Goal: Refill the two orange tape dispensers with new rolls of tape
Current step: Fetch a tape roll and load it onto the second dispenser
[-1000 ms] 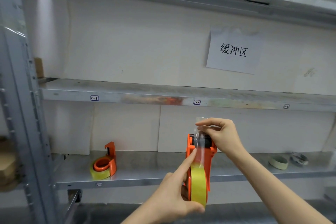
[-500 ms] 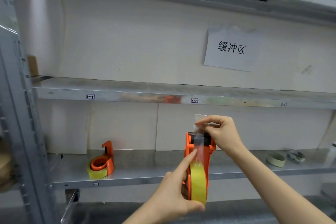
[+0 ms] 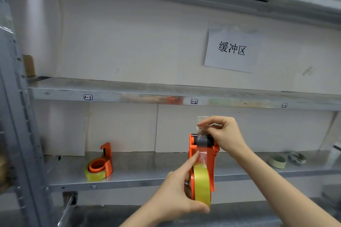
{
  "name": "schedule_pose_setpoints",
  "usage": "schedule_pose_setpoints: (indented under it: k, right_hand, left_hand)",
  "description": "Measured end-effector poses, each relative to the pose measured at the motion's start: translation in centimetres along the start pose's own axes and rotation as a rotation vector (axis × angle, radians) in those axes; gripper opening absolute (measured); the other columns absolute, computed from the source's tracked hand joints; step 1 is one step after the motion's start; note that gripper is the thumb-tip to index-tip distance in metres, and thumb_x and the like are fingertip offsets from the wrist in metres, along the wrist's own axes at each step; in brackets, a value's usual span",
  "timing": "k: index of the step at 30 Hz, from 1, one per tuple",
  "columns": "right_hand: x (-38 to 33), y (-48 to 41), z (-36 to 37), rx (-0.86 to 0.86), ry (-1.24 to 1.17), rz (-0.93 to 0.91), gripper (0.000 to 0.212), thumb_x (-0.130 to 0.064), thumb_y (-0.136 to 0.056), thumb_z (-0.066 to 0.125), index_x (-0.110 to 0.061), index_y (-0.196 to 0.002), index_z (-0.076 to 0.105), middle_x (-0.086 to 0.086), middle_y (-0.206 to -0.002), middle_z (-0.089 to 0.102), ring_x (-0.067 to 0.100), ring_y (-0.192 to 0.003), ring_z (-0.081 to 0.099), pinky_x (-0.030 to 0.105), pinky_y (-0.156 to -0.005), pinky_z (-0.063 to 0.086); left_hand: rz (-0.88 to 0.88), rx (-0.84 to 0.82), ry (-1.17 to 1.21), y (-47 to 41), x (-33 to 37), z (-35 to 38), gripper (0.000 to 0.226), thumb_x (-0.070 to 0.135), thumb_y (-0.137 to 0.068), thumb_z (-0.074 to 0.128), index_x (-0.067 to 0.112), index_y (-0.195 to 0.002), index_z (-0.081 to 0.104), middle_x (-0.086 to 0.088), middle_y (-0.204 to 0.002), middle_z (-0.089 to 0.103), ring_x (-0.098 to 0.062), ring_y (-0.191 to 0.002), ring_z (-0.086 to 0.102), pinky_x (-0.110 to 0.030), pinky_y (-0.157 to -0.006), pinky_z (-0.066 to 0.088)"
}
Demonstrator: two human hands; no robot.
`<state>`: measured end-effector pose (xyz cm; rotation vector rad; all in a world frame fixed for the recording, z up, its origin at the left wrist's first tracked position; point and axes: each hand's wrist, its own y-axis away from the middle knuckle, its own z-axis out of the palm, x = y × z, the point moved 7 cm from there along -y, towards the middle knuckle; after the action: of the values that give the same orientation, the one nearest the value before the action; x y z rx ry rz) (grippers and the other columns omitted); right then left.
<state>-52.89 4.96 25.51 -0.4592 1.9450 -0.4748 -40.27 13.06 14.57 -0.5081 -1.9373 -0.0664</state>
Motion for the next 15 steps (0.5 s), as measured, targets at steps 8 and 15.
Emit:
schedule_pose_setpoints:
  k: [8, 15]
  right_hand:
    - [-0.2, 0.0, 0.3, 0.036, 0.012, -0.035, 0.046, 0.011, -0.077, 0.060, -0.031, -0.063, 0.072, -0.008, -0.071, 0.074, 0.016, -0.071, 0.071, 0.025, -0.069, 0.057]
    - [-0.3, -0.2, 1.0, 0.050, -0.018, -0.065, 0.041, 0.005, -0.078, 0.065, -0.033, -0.063, 0.072, -0.014, -0.069, 0.074, 0.028, -0.073, 0.070, 0.032, -0.070, 0.056]
  left_hand:
    - [0.001, -0.013, -0.034, -0.1, 0.0, 0.3, 0.115, 0.030, -0.069, 0.085, 0.060, -0.145, 0.004, 0.016, -0.129, 0.059, -0.002, -0.101, 0.068, -0.020, -0.087, 0.057]
    - [-0.001, 0.011, -0.024, 0.2, -0.4, 0.0, 0.118, 0.032, -0.067, 0.086, 0.060, -0.146, 0.003, 0.009, -0.120, 0.065, -0.007, -0.094, 0.072, -0.024, -0.087, 0.059]
